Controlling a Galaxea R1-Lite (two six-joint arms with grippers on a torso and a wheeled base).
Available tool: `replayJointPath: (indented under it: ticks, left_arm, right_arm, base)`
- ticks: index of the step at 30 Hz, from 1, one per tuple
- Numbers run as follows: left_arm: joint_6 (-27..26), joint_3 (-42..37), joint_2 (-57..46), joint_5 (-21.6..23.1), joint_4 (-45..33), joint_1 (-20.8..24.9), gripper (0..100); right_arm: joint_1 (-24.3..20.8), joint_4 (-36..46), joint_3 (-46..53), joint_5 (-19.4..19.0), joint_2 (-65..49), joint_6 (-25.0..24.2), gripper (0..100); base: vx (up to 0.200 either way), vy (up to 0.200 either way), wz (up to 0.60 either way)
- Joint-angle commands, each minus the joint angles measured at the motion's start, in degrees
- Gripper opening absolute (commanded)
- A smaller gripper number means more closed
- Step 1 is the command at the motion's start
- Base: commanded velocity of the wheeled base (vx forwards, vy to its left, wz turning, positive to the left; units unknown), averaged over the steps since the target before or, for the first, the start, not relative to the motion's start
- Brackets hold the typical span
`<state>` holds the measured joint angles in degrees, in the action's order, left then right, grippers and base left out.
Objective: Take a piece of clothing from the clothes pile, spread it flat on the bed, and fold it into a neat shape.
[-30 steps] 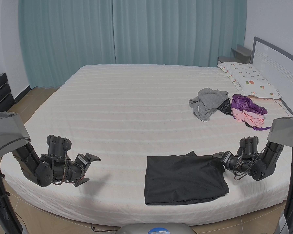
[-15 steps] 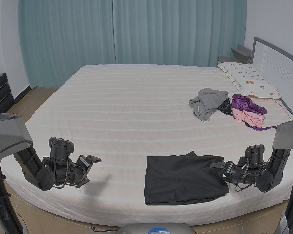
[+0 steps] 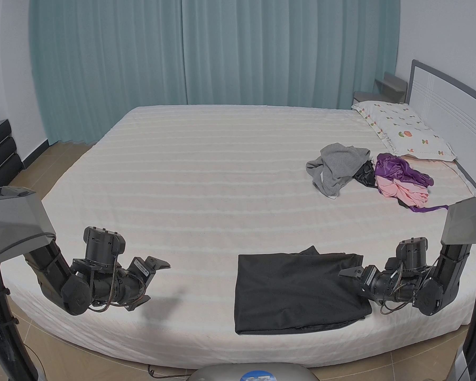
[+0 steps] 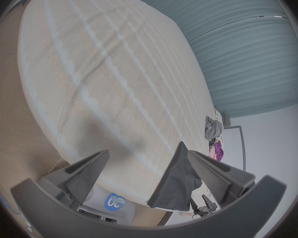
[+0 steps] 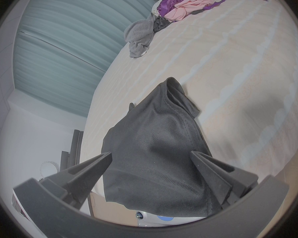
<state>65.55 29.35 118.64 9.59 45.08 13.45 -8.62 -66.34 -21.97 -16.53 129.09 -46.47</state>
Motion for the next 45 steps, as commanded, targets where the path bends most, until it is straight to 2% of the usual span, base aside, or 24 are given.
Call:
replayJointPath:
  ticks: [1, 10, 14, 18, 23, 26, 31, 37, 43, 44, 45]
  left_arm:
    - [0.0, -0.2, -0.3, 0.0, 0.1, 0.4, 100]
    - [-0.1, -0.4, -0.3, 0.0, 0.1, 1.3, 100]
    - [-0.2, -0.5, -0.3, -0.1, 0.3, 1.9, 100]
    - [-2.1, 5.0, 2.6, -0.8, 0.2, 4.7, 100]
    - [-8.3, 11.0, 7.9, -3.2, -0.3, 6.6, 100]
    - [-11.3, 14.9, 11.2, -5.1, -0.4, 8.4, 100]
    - [-12.2, 23.7, 17.6, -9.9, -0.6, 11.4, 100]
    - [-14.3, 32.2, 21.0, -11.0, -6.9, 12.4, 100]
    - [-14.8, 35.5, 23.1, -12.5, -8.0, 12.9, 100]
    - [-14.9, 35.5, 23.1, -12.6, -8.0, 12.9, 0]
    - [-14.9, 35.6, 23.1, -12.6, -8.2, 12.9, 0]
  right_arm:
    - [-0.1, 0.0, 0.0, 0.0, -0.1, 0.1, 100]
    - [-0.9, 0.0, 0.2, 0.4, -0.5, 0.2, 100]
    - [-0.9, 0.0, -0.3, 0.5, -0.9, 0.2, 100]
    - [-3.9, 0.5, -1.7, 1.3, -0.2, 0.3, 100]
    - [-6.1, -0.3, -4.8, 8.7, 3.5, 2.6, 100]
    - [-6.2, 0.4, -7.6, 9.3, 4.3, 3.1, 100]
    - [-6.3, 3.2, -13.5, 9.5, 5.4, 3.1, 100]
    - [-6.8, 6.2, -18.9, 9.8, 7.4, 3.4, 100]
    - [-6.9, 6.2, -22.2, 9.7, 9.3, 3.5, 100]
    - [-6.9, 6.2, -22.2, 9.6, 9.3, 3.5, 100]
    - [-7.0, 6.2, -22.4, 9.7, 9.9, 3.5, 100]
  base:
    - [0.000, -0.200, 0.00]
    - [0.000, -0.200, 0.00]
    - [0.000, 0.000, 0.00]
    - [0.000, 0.000, 0.00]
    - [0.000, 0.000, 0.00]
    - [0.000, 0.000, 0.00]
    - [0.000, 0.000, 0.00]
    - [0.000, 0.000, 0.00]
    - [0.000, 0.000, 0.00]
    - [0.000, 0.000, 0.00]
    - [0.000, 0.000, 0.00]
